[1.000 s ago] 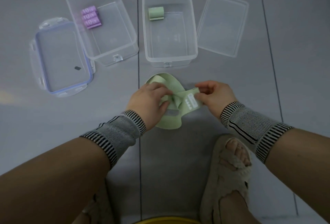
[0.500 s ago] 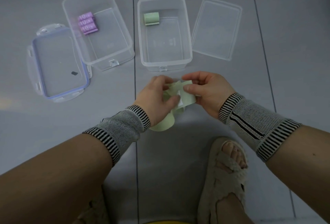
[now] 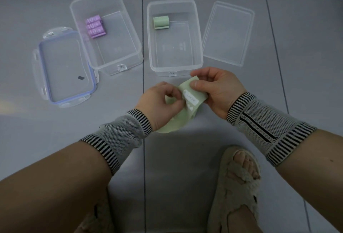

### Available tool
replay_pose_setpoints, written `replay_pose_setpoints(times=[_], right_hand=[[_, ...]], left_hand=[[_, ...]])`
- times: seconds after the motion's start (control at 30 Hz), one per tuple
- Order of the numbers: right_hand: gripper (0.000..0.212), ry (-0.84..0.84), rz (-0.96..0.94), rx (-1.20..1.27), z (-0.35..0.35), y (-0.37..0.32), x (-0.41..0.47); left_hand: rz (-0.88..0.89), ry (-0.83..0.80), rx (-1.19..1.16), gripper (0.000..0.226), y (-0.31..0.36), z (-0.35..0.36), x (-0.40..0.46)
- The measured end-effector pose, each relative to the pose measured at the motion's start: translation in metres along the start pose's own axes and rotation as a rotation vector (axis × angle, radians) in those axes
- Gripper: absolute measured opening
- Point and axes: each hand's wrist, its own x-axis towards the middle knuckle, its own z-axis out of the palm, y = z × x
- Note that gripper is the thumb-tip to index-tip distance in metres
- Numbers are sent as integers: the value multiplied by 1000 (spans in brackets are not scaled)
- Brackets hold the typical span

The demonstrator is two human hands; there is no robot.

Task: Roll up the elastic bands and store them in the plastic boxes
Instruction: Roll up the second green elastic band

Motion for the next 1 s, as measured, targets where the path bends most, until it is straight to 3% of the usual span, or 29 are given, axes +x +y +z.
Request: replay_pose_setpoints(times=[0.23,0.33,0.47,0.6,0.73,0.87,1.0], right_hand=[[21,87,-58,-131,-2,2,5],[20,70,-48,-79,3,-1,6],[22,-15,4,103,8,-12,2],[22,-36,-2,98,13,-18,-1],[22,87,-24,44,4,-22,2],[22,295,-46,-117,-9,-12,5],[21,520,-134,-355,-24,2,11]], left_hand=[[-7,-1,-77,21,4,-20,7],[25,6,-77,19,6,-27,10],[-25,-104,-88,29,3,-27,9],[-66,-256,-44,51,0,-25,10],[-140,-291,-44,23,-11,-29,11],[-124,-308,2,27,-16,-43,13],[-81,-319,384,22,-21,-49,18]])
